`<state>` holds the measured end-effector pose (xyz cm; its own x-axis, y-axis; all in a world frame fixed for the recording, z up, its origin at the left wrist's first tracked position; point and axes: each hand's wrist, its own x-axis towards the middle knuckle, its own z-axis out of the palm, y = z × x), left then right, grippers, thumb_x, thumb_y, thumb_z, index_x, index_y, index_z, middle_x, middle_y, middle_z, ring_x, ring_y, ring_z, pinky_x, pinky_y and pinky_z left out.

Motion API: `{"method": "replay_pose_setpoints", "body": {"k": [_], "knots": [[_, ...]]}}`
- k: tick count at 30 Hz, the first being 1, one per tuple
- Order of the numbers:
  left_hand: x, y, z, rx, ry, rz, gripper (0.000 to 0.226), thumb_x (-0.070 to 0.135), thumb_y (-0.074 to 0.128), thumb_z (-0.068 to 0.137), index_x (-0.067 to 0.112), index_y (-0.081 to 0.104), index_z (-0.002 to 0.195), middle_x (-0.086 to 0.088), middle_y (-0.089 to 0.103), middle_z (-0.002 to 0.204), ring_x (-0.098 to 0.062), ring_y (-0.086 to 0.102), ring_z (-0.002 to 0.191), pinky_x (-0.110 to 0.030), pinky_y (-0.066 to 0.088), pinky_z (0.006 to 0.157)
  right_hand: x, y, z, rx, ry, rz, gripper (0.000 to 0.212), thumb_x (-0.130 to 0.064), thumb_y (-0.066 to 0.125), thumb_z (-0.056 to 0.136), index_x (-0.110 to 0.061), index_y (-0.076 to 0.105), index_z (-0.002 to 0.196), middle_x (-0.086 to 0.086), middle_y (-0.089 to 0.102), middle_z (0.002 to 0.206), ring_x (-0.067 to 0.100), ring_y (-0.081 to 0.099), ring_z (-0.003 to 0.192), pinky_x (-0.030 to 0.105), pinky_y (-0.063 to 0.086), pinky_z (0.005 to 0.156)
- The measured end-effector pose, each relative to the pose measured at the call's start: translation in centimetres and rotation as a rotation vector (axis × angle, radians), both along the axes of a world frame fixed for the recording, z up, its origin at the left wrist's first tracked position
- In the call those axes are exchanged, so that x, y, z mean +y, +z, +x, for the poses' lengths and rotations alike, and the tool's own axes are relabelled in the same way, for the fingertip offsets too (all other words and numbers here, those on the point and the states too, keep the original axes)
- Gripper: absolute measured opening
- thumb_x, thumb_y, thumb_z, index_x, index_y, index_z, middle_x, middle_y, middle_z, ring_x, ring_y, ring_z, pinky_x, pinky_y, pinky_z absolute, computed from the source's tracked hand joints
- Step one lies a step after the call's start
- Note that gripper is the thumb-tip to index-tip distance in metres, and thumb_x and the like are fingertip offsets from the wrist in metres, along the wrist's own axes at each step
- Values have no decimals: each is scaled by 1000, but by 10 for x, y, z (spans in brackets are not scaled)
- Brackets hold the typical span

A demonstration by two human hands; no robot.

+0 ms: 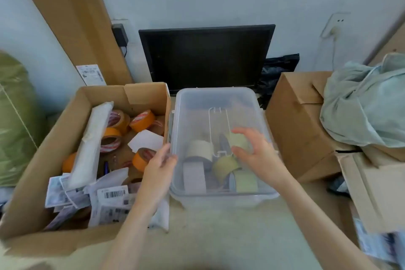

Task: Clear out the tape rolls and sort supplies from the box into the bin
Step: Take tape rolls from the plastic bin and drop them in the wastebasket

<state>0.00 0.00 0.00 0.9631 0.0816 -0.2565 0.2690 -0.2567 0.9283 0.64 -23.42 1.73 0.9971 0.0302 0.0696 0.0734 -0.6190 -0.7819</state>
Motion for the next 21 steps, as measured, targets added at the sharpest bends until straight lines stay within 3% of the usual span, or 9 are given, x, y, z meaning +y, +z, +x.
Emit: {"method": "replay_pose_setpoints", "body": {"k": [2, 5, 8, 12, 15, 18, 21], "knots": [[-3, -3, -6, 4, 9, 57, 47, 28, 46, 99, 29, 35, 144, 10, 39, 148, -13, 37, 135, -41, 31, 113, 4, -11, -10, -19, 60, -150, 44, -32, 61, 89, -26, 51, 132, -12, 46, 136, 17, 35, 133, 38, 29, 108], [-6, -4, -16, -9, 23, 5, 46, 22, 47, 99, 30, 37, 143, 11, 39, 147, -7, 37, 132, -35, 31, 112, 14, -35, -28, 13, 130, -361, 64, -64, 38, 82, -30, 48, 135, -9, 42, 146, 19, 26, 142, 36, 19, 111], [-7, 1, -17, -17, 63, -119, 44, 14, 49, 98, 27, 44, 139, 13, 46, 139, -3, 42, 123, -27, 33, 104, 18, -47, -38, -103, 145, -636, 61, -63, 31, 90, -25, 55, 132, 2, 51, 142, 28, 39, 137, 43, 28, 107], [-1, 1, -18, -22, 140, -229, 38, 12, 55, 94, 26, 57, 130, 8, 58, 130, -11, 53, 122, -41, 40, 107, 21, -50, -40, -142, 159, -733, 71, -69, 19, 92, -23, 54, 134, 8, 52, 141, 32, 42, 135, 51, 37, 105], [1, 4, -19, -57, 184, -310, 34, 10, 59, 91, 21, 63, 123, 3, 63, 126, -18, 56, 120, -48, 41, 105, 21, -46, -44, -143, 210, -781, 84, -80, 17, 84, -24, 42, 142, 14, 45, 145, 39, 38, 136, 58, 35, 106], [1, 16, -20, -146, 238, -420, 29, 4, 53, 93, 14, 66, 117, 1, 68, 117, -17, 62, 112, -42, 47, 101, 24, -41, -47, -196, 179, -789, 85, -78, 34, 81, -25, 30, 147, 18, 38, 150, 44, 35, 137, 64, 34, 104], [-1, 33, -18, -263, 222, -528, 27, 3, 49, 95, 12, 66, 115, -3, 68, 117, -17, 63, 111, -32, 50, 97, 27, -37, -48, -325, 77, -761, 89, -40, 75, 70, -21, 31, 145, 20, 41, 147, 45, 40, 133, 64, 41, 97]]}}
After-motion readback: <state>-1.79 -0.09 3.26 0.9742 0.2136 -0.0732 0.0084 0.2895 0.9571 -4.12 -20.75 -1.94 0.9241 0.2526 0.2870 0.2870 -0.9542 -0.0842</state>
